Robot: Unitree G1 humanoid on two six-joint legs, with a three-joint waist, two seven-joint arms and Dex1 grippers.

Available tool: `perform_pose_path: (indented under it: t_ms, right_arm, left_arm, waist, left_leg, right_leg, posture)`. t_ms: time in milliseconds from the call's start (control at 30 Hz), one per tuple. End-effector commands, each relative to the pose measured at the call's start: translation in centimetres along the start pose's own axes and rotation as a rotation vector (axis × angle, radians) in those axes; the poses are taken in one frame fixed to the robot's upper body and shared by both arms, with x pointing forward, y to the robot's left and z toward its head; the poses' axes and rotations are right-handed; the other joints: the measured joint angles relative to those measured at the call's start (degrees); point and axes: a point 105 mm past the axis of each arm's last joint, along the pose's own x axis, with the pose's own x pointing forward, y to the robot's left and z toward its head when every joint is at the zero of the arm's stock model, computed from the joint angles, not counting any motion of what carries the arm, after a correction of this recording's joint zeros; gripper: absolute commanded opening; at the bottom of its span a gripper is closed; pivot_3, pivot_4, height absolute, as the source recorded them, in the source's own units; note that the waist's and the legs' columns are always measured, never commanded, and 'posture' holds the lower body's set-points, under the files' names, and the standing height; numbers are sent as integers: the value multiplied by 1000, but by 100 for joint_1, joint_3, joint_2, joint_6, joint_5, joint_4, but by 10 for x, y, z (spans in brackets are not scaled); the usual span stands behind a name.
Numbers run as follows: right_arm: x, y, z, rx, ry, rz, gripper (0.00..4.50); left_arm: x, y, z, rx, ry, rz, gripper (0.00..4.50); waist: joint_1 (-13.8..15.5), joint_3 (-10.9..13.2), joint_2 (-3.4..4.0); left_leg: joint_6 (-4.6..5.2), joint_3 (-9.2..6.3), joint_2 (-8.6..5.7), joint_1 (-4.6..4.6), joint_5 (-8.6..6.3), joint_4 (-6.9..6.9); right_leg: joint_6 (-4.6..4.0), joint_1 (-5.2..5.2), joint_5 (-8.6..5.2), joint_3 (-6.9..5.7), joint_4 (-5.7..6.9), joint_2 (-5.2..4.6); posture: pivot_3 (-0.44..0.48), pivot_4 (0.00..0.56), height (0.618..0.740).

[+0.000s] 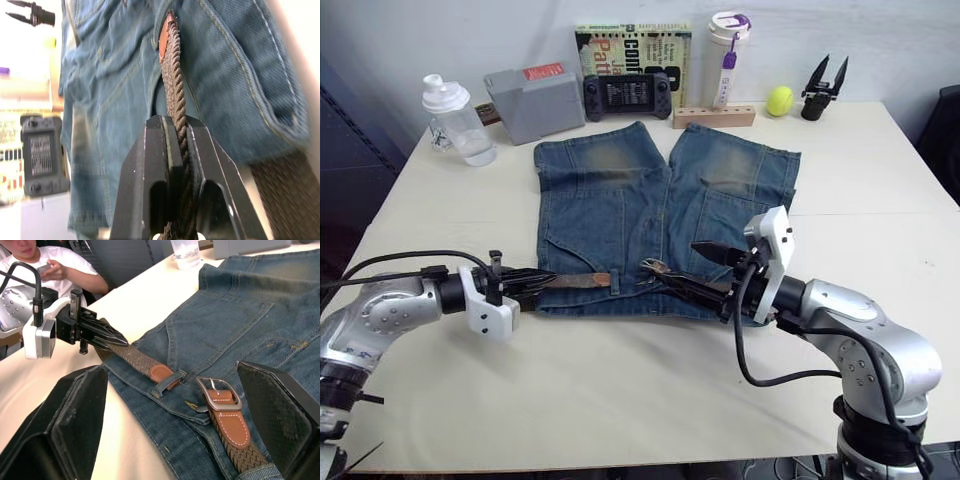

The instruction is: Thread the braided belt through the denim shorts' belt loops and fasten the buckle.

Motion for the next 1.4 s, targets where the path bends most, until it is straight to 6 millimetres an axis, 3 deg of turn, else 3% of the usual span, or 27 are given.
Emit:
perform_pose_path:
  t_ms: [33, 200, 367, 633, 1033, 1400]
  right_arm:
    - [-1, 2, 6, -36, -21, -2, 4384]
    - [-3, -1, 4, -50, -16, -24, 4384]
    - [-1, -3, -5, -118, 20, -43, 4384]
    - [12, -14, -14, -447, 69, -89, 4384]
    - [46, -19, -27, -1050, 116, -36, 4384]
    - [69, -20, -43, -1184, 155, 17, 4384]
  left_arm:
    - [4, 6, 2, 20, -54, 7, 0]
    - [12, 2, -1, 27, -117, -6, 0]
    - [36, 2, -6, 33, -158, 8, 0]
    - [64, -4, 2, 55, -234, 11, 0]
    - [65, -18, 3, 39, -239, 34, 0]
    - [64, -25, 9, 31, -256, 38, 0]
  waist:
    - [-2, 0, 0]
    - [0, 0, 0]
    - [28, -2, -4]
    - [43, -4, -7]
    - [139, -6, -5]
    - [123, -8, -1]
  left_leg:
    - [0, 0, -1, 0, 0, 0]
    - [0, 1, -1, 0, 0, 1]
    - [1, 0, -6, -2, 0, 10]
    - [4, 2, -8, -2, -1, 18]
    - [10, 2, -9, -2, -4, 46]
    - [14, 2, -5, -2, -6, 54]
  right_leg:
    - [0, 0, 0, 1, 0, -1]
    - [0, 0, 0, 0, 1, 0]
    - [2, 1, 1, -1, 4, -3]
    - [4, 2, 2, -1, 7, -6]
    - [9, 10, 4, -1, 15, -11]
    - [8, 10, 4, -2, 23, -11]
  posture:
    - [0, 150, 726]
    - [0, 150, 726]
    - [0, 150, 726]
    - [0, 150, 726]
    - [0, 150, 726]
    - [0, 150, 726]
